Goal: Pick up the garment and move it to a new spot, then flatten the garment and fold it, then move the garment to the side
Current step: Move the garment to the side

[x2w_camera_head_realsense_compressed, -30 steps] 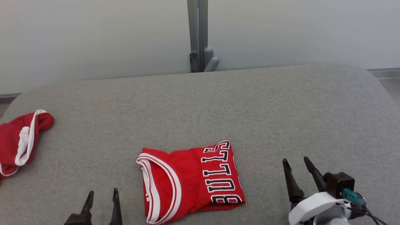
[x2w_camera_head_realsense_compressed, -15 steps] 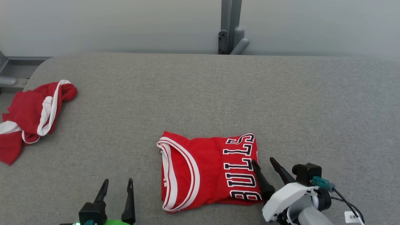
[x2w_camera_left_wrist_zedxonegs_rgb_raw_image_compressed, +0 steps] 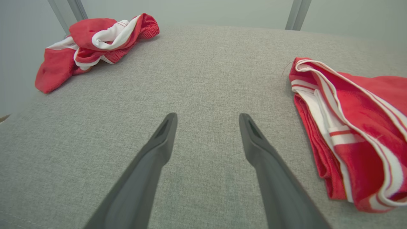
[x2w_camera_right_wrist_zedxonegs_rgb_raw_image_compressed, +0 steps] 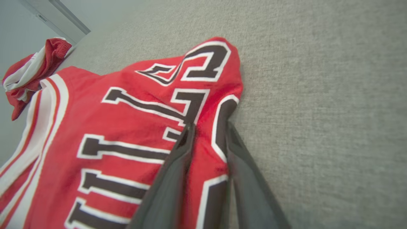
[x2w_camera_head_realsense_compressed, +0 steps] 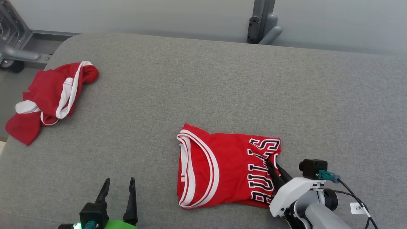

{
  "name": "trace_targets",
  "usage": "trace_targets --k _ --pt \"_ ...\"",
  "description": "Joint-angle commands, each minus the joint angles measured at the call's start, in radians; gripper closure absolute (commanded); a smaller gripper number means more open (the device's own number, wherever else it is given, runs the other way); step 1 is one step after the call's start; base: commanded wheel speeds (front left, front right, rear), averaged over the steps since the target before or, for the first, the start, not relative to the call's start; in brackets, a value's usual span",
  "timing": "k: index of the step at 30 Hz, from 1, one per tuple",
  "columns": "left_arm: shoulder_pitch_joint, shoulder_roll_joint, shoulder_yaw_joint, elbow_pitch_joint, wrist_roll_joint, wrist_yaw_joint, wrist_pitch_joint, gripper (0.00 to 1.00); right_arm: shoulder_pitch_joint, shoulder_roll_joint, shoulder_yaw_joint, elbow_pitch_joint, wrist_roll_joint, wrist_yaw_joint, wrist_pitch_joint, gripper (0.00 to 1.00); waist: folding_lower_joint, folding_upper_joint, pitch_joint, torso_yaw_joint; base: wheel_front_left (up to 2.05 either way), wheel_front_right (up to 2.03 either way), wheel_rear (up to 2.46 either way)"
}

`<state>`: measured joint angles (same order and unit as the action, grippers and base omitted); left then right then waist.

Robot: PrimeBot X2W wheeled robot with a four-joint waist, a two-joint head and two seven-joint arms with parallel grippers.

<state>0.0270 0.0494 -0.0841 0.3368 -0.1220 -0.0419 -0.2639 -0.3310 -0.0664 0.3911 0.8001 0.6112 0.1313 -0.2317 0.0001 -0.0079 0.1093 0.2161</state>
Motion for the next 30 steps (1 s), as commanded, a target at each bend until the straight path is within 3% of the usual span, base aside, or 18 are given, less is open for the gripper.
trace_targets --k 1,7,22,30 --pt "0.003 0.003 0.004 -0.001 -0.003 0.005 0.0 0.0 0.009 0.004 0.01 0.018 0.008 -0.001 -0.005 1.0 -0.0001 0.0079 -0.011 -0.024 0.0 0.0 0.0" --pt "0.022 0.002 0.015 -0.006 0.008 0.002 0.0 0.0 -0.004 -0.018 -0.001 0.022 0.003 -0.002 -0.029 1.0 -0.0001 0.0079 -0.046 -0.123 0.0 0.0 0.0" --pt "-0.027 0.003 -0.01 -0.024 -0.008 -0.005 0.0 0.0 0.029 -0.029 -0.036 -0.029 -0.029 -0.001 -0.034 1.0 -0.0001 0.0079 -0.052 -0.599 0.0 0.0 0.0" --pt "-0.066 0.003 -0.025 -0.025 0.013 -0.019 0.0 0.0 0.036 -0.016 -0.016 -0.079 -0.041 -0.001 -0.034 1.0 -0.0001 0.0079 -0.011 -0.73 0.0 0.0 0.0"
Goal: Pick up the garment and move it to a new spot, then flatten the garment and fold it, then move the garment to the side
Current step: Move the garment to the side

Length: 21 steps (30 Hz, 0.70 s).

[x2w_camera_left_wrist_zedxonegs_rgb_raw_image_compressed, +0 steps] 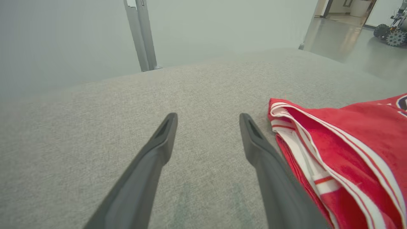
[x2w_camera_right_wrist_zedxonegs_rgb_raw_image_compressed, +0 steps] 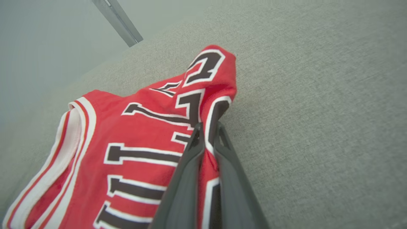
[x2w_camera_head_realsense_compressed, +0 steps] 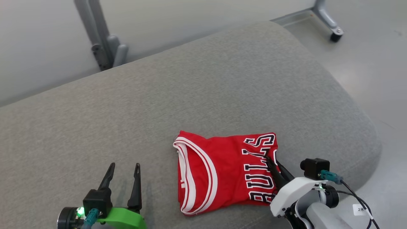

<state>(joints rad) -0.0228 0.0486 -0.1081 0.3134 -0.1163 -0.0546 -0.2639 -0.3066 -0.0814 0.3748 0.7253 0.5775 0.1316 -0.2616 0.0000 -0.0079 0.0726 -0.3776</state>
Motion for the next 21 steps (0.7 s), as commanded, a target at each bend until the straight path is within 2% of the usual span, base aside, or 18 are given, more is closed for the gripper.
trace_targets --k 1,5,9,16,17,21 --pt "-0.021 0.004 -0.002 -0.001 0.01 -0.007 0.0 0.0 0.013 0.001 0.001 -0.009 -0.006 -0.002 -0.005 1.0 0.0 0.0079 0.033 -0.14 0.0 0.0 0.0" --pt "-0.042 0.004 -0.009 0.0 0.028 -0.016 0.0 0.0 0.002 0.007 0.015 -0.044 -0.012 -0.002 -0.005 1.0 0.0 0.0079 0.065 -0.124 0.0 0.0 0.0" --pt "-0.062 0.01 0.0 -0.011 0.047 -0.025 0.0 0.0 -0.033 0.006 0.014 -0.081 -0.017 -0.002 -0.005 1.0 0.0 0.0079 0.11 -0.073 0.0 0.0 0.0" --pt "-0.113 0.04 0.002 -0.038 0.087 -0.042 0.0 0.0 -0.196 -0.016 -0.06 -0.054 -0.069 -0.002 -0.005 1.0 0.0 0.0079 0.233 0.073 0.0 0.0 0.0" --pt "-0.113 0.04 0.002 -0.038 0.087 -0.042 0.0 0.0 -0.196 -0.016 -0.06 -0.054 -0.069 -0.002 -0.005 1.0 0.0 0.0079 0.233 0.073 0.0 0.0 0.0" --pt "-0.148 0.055 -0.005 -0.048 0.101 -0.046 0.0 0.0 -0.311 -0.063 -0.152 0.024 -0.119 -0.002 -0.005 1.0 0.0 0.0079 0.303 0.171 0.0 0.0 0.0"
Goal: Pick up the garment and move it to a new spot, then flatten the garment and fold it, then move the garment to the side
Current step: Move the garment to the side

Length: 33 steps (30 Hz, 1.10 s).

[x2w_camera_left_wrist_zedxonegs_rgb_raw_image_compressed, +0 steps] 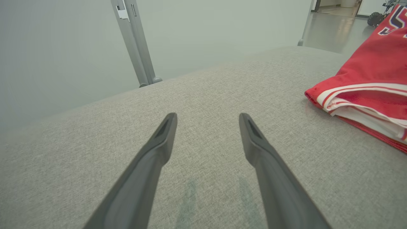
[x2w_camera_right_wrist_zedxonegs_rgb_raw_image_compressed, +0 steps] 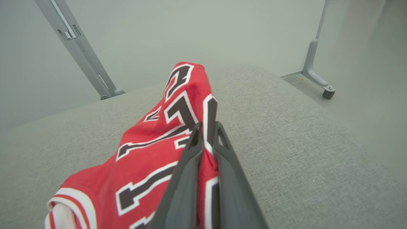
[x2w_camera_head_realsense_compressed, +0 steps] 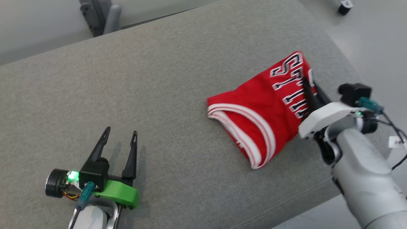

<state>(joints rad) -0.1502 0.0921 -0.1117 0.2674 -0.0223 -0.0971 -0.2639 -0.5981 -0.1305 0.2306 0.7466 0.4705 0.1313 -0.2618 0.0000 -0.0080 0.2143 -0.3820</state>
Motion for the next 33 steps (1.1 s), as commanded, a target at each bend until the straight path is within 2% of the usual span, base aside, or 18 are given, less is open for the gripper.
trace_targets --k 1,6,14,21,22,23,26,28,30,33 --pt "-0.028 0.014 -0.004 -0.005 0.009 -0.004 0.0 0.0 -0.048 -0.03 -0.033 0.024 -0.024 -0.001 -0.005 1.0 0.0 0.008 0.175 0.197 0.0 0.0 0.0" --pt "-0.037 0.042 -0.008 -0.024 0.026 -0.001 0.0 0.0 -0.163 -0.132 -0.173 0.147 -0.105 -0.001 -0.004 1.0 0.0 0.008 0.223 0.283 0.0 0.0 0.0" --pt "-0.022 0.064 0.001 -0.05 0.02 0.016 0.0 0.0 -0.275 -0.284 -0.463 0.306 -0.294 -0.001 -0.004 1.0 0.0 0.008 0.248 0.334 0.0 0.0 0.0" --pt "-0.028 0.054 -0.008 -0.05 0.016 0.024 0.0 0.0 -0.253 -0.335 -0.716 0.297 -0.507 -0.001 -0.004 1.0 0.0 0.008 0.236 0.342 0.0 0.0 0.0" --pt "-0.028 0.054 -0.009 -0.05 0.016 0.025 0.0 0.0 -0.246 -0.336 -0.751 0.291 -0.539 -0.001 -0.004 0.12 0.0 0.008 0.233 0.342 0.0 0.0 0.0" --pt "-0.027 0.053 -0.01 -0.049 0.015 0.026 0.0 0.0 -0.236 -0.336 -0.785 0.293 -0.578 -0.001 -0.004 0.0 0.0 0.008 0.228 0.341 0.0 0.0 0.0" --pt "-0.027 0.048 -0.012 -0.044 0.01 0.026 0.0 0.0 -0.229 -0.328 -0.884 0.267 -0.681 -0.001 -0.004 0.0 0.0 0.008 0.212 0.342 0.0 0.0 0.0" --pt "-0.024 0.041 -0.012 -0.035 0.004 0.028 0.0 0.0 -0.232 -0.291 -0.932 0.22 -0.747 -0.001 -0.004 0.0 0.0 0.008 0.189 0.343 0.0 0.0 0.0" --pt "-0.018 0.034 -0.009 -0.03 -0.001 0.031 0.0 0.0 -0.243 -0.262 -0.913 0.175 -0.742 -0.001 -0.004 0.0 0.0 0.008 0.168 0.344 0.0 0.0 0.0" --pt "-0.005 0.025 -0.002 -0.016 -0.01 0.038 0.0 0.0 -0.215 -0.232 -0.793 0.106 -0.671 -0.001 -0.004 0.0 0.0 0.008 0.129 0.348 0.0 0.0 0.0"
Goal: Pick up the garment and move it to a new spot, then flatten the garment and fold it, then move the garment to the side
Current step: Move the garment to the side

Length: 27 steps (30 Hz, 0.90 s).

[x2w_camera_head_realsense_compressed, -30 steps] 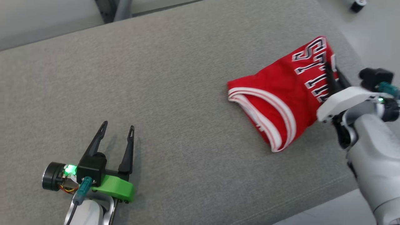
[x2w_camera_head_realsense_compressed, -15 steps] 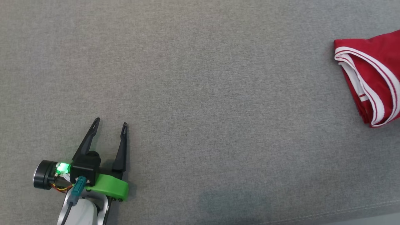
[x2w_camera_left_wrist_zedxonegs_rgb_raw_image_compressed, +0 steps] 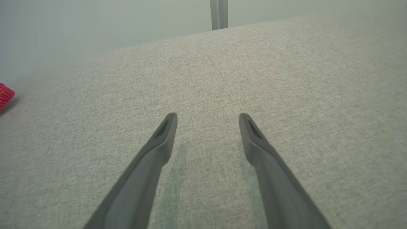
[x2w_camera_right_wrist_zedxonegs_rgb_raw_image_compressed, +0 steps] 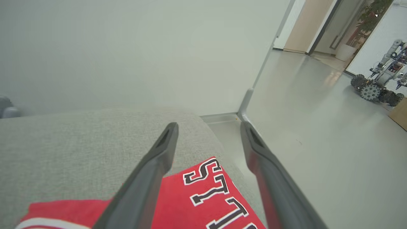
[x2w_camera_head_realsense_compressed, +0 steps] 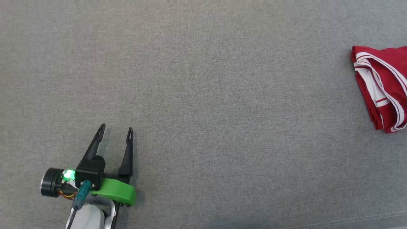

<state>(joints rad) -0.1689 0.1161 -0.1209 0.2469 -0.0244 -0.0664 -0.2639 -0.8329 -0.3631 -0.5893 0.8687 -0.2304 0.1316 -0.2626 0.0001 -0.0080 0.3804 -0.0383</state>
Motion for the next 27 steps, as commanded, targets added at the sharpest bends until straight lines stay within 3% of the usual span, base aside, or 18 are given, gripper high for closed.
trace_targets --k 1,4,11,17,27 --pt "0.018 -0.003 0.01 0.007 -0.011 0.01 0.0 0.0 0.038 0.01 0.089 -0.038 0.051 -0.002 -0.003 0.0 -0.0001 0.008 -0.051 0.005 0.0 0.0 0.0" --pt "0.033 -0.018 0.02 0.021 -0.021 0.016 0.0 0.0 0.092 0.051 0.24 -0.124 0.15 -0.002 -0.003 0.0 -0.0001 0.008 -0.102 0.009 0.0 0.0 0.0" --pt "0.081 -0.034 0.047 0.042 -0.037 0.025 0.0 0.0 0.251 0.139 0.418 -0.273 0.262 -0.002 -0.003 0.0 -0.0001 0.008 -0.2 0.02 0.0 0.0 0.0" --pt "0.127 -0.051 0.066 0.063 -0.048 0.024 0.0 0.0 0.416 0.219 0.507 -0.33 0.3 -0.002 -0.003 0.0 -0.0001 0.008 -0.28 0.04 0.0 0.0 0.0" --pt "0.197 -0.06 0.086 0.072 -0.054 0.022 0.0 0.0 0.635 0.288 0.571 -0.376 0.353 -0.002 -0.003 0.0 -0.0001 0.008 -0.372 0.057 0.0 0.0 0.0"
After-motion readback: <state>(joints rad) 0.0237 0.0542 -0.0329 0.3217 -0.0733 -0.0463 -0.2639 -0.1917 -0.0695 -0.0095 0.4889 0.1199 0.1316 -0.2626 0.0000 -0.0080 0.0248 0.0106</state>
